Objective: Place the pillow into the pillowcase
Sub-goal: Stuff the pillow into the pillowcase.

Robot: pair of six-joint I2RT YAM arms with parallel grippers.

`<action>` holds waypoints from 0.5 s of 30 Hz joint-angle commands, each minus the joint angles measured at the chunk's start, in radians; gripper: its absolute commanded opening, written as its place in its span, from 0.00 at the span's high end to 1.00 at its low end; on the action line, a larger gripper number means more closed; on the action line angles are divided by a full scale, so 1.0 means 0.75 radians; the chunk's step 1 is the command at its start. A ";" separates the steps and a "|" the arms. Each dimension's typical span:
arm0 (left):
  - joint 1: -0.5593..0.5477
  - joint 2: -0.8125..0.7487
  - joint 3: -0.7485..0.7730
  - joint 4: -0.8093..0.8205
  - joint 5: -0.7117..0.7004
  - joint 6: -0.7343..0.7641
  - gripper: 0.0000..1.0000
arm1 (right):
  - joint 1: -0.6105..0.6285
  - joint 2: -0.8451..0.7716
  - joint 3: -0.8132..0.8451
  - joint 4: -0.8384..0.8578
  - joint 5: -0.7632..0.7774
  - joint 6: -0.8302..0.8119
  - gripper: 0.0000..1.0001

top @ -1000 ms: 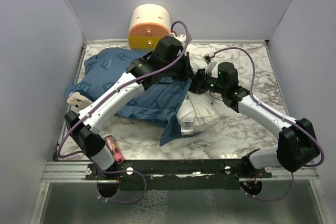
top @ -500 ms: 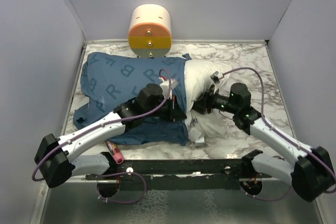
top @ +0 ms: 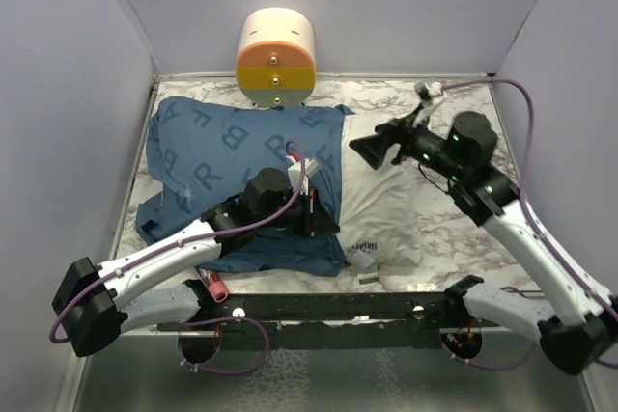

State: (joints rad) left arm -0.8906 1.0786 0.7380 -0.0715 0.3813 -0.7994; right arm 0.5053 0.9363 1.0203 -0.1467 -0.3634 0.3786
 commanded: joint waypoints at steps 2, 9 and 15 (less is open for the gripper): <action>-0.008 -0.085 -0.066 -0.044 0.061 0.014 1.00 | 0.005 0.316 0.103 -0.292 0.317 -0.080 0.19; -0.009 -0.194 -0.061 -0.035 -0.031 0.020 1.00 | 0.005 0.263 -0.305 -0.237 0.175 -0.054 0.81; -0.009 -0.203 0.363 -0.297 -0.380 0.228 0.56 | 0.007 0.147 -0.494 0.059 -0.030 0.076 0.92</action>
State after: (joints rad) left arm -0.8970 0.9504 0.7582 -0.1932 0.3233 -0.7429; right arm 0.5037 1.0649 0.7574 -0.0818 -0.2489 0.3748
